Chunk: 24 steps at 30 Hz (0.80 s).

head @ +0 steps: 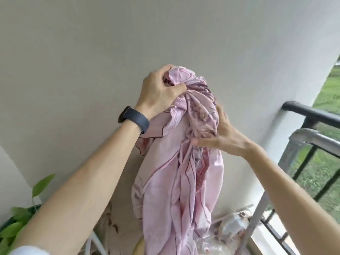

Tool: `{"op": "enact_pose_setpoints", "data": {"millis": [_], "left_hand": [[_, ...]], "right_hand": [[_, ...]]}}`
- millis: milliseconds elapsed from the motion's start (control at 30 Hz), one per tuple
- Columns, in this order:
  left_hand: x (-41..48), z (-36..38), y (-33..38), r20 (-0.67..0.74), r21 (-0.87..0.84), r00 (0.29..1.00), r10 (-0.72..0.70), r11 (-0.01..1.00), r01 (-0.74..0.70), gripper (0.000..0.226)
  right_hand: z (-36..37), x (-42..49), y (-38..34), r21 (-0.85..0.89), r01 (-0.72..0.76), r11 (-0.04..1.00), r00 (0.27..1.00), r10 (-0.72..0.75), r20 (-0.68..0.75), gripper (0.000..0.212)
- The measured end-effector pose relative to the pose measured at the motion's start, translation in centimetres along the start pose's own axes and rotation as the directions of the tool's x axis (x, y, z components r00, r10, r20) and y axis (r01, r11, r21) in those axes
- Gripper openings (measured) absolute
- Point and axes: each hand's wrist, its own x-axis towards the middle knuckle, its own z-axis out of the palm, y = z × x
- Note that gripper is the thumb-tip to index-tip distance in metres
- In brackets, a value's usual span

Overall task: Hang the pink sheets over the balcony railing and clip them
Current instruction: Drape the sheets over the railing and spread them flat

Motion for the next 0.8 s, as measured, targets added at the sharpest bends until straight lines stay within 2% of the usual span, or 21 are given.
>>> {"op": "enact_pose_setpoints", "data": {"millis": [33, 67, 133, 167, 233, 300, 333, 400, 467, 567, 600, 633, 667, 700, 733, 800], "left_hand": [[0.8, -0.1, 1.6, -0.011, 0.026, 0.999, 0.045, 0.999, -0.045, 0.012], [1.3, -0.1, 2.7, -0.025, 0.059, 0.996, 0.082, 0.995, -0.08, 0.014], [1.6, -0.2, 3.9, -0.011, 0.132, 0.992, 0.128, 0.983, -0.125, 0.026], [1.4, -0.4, 3.8, 0.047, 0.192, 0.991, 0.128, 0.972, -0.135, 0.034], [0.3, -1.2, 2.4, 0.244, 0.385, 0.968, 0.063, 0.91, -0.156, 0.045], [-1.1, -2.2, 0.1, 0.388, 0.597, 0.921, -0.036, 0.771, -0.221, 0.049], [-1.5, -2.6, -1.2, 0.409, 0.675, 0.911, -0.061, 0.692, -0.257, 0.047], [-1.8, -3.3, -3.5, 0.352, 0.776, 0.933, -0.077, 0.582, -0.245, 0.043], [-1.3, -3.4, -4.9, 0.216, 0.818, 0.97, -0.114, 0.563, -0.116, 0.042], [-0.9, -1.5, -4.4, 0.047, 0.745, 0.985, -0.163, 0.663, 0.074, 0.041], [-1.2, -0.2, -3.5, 0.015, 0.664, 0.987, -0.162, 0.74, 0.111, 0.042], [-1.9, 1.4, -2.4, 0.006, 0.51, 0.985, -0.173, 0.848, 0.146, 0.042], [-3.2, 3.4, -0.9, 0.036, 0.294, 0.978, -0.205, 0.938, 0.185, 0.047], [-4.7, 5.6, 0.5, 0.113, 0.088, 0.966, -0.233, 0.971, 0.224, 0.06], [-6.4, 8.2, 1.5, 0.229, -0.017, 0.943, -0.241, 0.968, 0.251, 0.079], [-9.6, 13.3, 2.5, 0.417, 0.075, 0.868, -0.27, 0.962, 0.263, 0.116]], "right_hand": [[-0.2, -0.3, 0.0, -0.13, -0.009, 0.992, 0.998, 0.0, -0.068, 0.121], [-0.7, -0.4, 0.3, -0.205, -0.025, 0.978, 0.985, -0.011, -0.17, 0.101], [-2.8, -0.6, 0.7, -0.297, -0.061, 0.953, 0.927, -0.057, -0.371, 0.049], [-4.2, -0.9, 0.8, -0.331, -0.098, 0.939, 0.895, -0.063, -0.443, 0.039], [-7.2, -1.7, 0.6, -0.361, -0.178, 0.915, 0.839, -0.05, -0.542, 0.044], [-9.7, -2.3, 0.2, -0.385, -0.213, 0.898, 0.801, -0.065, -0.595, 0.048], [-10.5, -2.3, -0.1, -0.393, -0.215, 0.894, 0.791, -0.076, -0.607, 0.049], [-11.8, -2.0, -0.6, -0.415, -0.214, 0.884, 0.775, -0.105, -0.623, 0.05], [-13.0, -1.3, -1.0, -0.433, -0.215, 0.875, 0.74, -0.143, -0.657, 0.051], [-14.2, -0.6, -2.4, -0.37, -0.21, 0.905, 0.661, -0.147, -0.736, 0.046], [-14.4, -0.3, -3.1, -0.346, -0.206, 0.915, 0.632, -0.146, -0.761, 0.044], [-14.5, 0.0, -3.8, -0.333, -0.21, 0.919, 0.606, -0.145, -0.782, 0.044], [-14.4, 0.3, -4.4, -0.329, -0.217, 0.919, 0.588, -0.146, -0.796, 0.044], [-14.1, 0.6, -4.8, -0.319, -0.222, 0.921, 0.577, -0.14, -0.805, 0.045], [-13.8, 0.8, -5.1, -0.302, -0.226, 0.926, 0.571, -0.125, -0.811, 0.046], [-13.1, 1.3, -5.6, -0.281, -0.223, 0.933, 0.578, -0.105, -0.809, 0.05]]}}
